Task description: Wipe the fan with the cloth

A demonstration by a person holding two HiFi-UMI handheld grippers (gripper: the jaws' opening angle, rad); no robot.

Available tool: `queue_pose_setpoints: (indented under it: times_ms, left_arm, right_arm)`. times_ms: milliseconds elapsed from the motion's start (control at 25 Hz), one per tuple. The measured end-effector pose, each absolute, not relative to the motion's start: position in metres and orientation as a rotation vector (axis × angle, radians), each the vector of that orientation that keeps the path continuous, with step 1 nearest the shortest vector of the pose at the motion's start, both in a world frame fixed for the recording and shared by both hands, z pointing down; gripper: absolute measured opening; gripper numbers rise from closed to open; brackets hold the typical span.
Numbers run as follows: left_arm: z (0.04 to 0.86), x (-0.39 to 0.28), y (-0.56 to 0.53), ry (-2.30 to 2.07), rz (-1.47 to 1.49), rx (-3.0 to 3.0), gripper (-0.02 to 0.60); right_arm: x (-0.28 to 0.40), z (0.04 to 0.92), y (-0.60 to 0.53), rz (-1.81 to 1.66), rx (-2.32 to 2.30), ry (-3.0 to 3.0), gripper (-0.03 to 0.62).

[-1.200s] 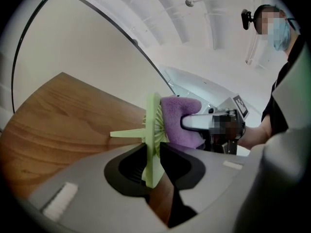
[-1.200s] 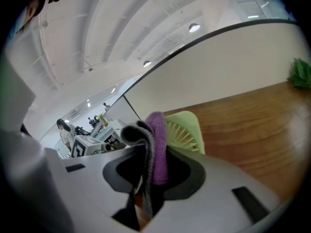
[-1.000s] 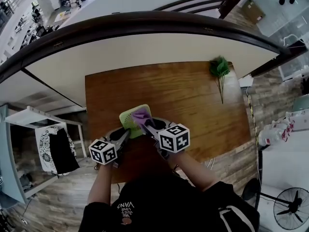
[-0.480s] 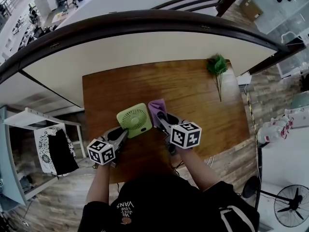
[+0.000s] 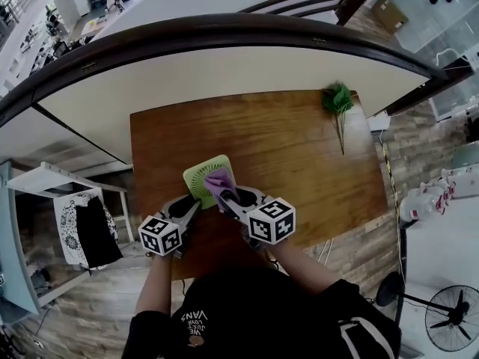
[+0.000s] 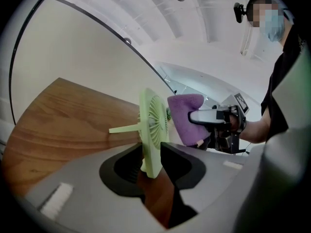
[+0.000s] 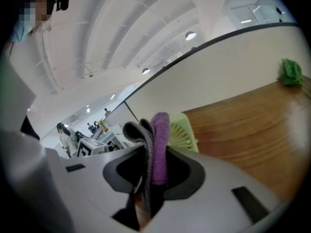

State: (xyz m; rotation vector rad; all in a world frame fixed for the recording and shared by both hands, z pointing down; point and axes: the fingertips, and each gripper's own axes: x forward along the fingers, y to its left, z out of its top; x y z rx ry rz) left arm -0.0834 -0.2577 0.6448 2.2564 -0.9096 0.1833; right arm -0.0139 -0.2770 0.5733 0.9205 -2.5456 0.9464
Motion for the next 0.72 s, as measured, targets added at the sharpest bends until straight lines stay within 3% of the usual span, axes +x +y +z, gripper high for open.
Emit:
queue_pose_setpoints:
  times_ms: [280,720]
  left_arm:
    - [0.654,-0.081,-0.260,-0.941,0.243,2.271,0.093]
    - [0.654,-0.083,-0.259,-0.941,0.255,2.274,0.078]
  right_arm:
    - [-0.065,0.594,-0.258,0.907,0.709,-2.545,0.100]
    - [-0.032,0.608,-0.274,0.900,0.831,-2.474,0.101]
